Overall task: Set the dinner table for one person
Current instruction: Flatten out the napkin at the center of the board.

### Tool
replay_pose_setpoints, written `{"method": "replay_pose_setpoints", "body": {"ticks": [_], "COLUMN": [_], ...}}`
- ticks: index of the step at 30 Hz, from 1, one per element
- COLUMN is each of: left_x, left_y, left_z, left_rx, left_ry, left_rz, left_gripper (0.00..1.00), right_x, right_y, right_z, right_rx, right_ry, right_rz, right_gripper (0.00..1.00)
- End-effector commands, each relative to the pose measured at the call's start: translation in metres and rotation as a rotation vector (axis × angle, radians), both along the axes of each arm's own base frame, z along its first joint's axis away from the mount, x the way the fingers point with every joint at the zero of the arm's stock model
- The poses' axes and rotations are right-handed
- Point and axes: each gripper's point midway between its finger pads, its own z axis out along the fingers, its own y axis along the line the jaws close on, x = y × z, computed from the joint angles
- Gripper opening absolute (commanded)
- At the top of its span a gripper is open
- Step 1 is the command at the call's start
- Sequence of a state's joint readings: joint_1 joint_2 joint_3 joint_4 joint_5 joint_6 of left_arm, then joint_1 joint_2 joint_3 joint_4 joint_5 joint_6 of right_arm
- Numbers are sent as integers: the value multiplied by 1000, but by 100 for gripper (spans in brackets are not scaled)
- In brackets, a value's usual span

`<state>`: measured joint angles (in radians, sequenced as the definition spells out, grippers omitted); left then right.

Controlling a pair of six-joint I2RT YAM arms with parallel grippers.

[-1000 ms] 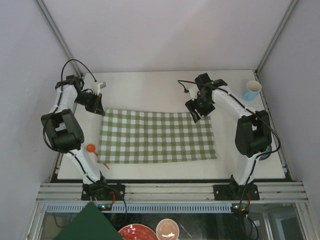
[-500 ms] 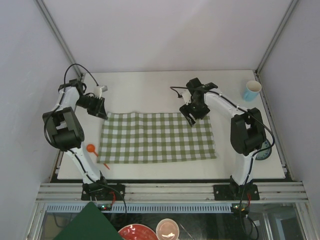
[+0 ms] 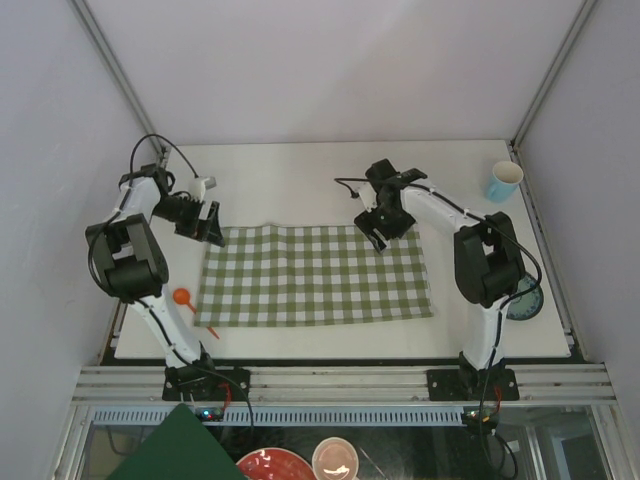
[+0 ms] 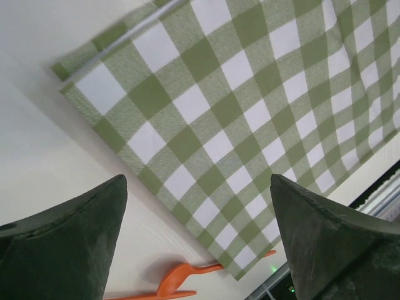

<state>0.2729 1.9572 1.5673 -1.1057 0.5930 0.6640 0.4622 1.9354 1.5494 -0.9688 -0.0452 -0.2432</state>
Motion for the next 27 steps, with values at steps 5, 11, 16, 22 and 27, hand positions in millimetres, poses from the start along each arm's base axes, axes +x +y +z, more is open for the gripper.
{"method": "replay_pose_setpoints", "body": {"ticks": [5,11,16,22,27], "left_x": [-5,-6,-18,-33,-45], "left_y": [-9,11,13,16,20], "left_z": [17,15,22,30,36], "left_rx": [-42,110,162,217,278], "left_ry": [-74,-165,-230,-297,-367], "left_rz": [-6,42,47,73,101], "left_gripper": [100,100,100,100,100], "right_x": [35,51,57,59,61], "right_y": [-1,-19,-25,-23,-21], "right_z": [-10,-21,-29,-36,-36], "right_rx": [-57,-96,-101,-106,-94], "right_ry": [-100,-107,-107,-98,-102], "right_rz": [-24,-63,-71,-64,-71], "right_gripper": [70,70,68,40,0]}}
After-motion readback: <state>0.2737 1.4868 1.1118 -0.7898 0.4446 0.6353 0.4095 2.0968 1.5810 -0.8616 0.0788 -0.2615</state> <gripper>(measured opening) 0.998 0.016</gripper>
